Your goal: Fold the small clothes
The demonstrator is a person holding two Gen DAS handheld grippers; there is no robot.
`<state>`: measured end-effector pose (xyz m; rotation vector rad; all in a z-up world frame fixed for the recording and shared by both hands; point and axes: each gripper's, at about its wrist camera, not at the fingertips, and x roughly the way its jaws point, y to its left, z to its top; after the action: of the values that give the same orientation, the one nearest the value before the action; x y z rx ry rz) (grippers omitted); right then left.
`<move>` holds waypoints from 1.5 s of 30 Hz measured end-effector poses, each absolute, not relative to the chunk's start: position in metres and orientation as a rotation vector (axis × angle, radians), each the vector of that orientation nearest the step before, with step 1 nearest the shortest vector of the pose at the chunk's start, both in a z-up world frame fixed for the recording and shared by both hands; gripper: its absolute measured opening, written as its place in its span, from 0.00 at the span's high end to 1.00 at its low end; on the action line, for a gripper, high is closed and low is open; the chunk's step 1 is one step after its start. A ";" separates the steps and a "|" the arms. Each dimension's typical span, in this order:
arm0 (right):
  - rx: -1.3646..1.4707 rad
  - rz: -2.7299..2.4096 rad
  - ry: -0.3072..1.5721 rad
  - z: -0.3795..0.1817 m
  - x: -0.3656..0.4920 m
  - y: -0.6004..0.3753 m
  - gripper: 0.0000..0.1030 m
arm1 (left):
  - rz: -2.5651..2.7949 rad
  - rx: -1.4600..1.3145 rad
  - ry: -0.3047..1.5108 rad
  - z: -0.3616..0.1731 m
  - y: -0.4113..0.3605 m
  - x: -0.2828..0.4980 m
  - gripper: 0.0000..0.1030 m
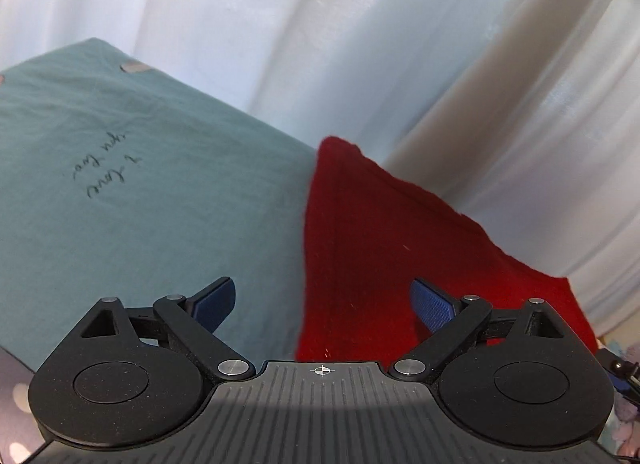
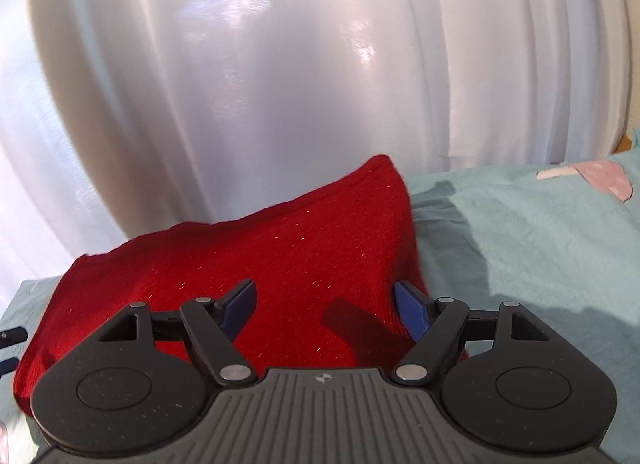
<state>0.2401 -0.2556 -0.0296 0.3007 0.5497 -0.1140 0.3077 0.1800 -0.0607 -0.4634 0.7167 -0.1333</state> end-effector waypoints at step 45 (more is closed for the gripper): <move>0.095 0.090 0.499 -0.017 0.204 -0.156 0.86 | -0.597 -0.689 0.693 0.003 0.073 0.351 0.68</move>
<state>0.2044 -0.1565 -0.0173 0.0951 0.4992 0.0896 0.3512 0.0735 0.0034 -0.6892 0.6931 -0.5970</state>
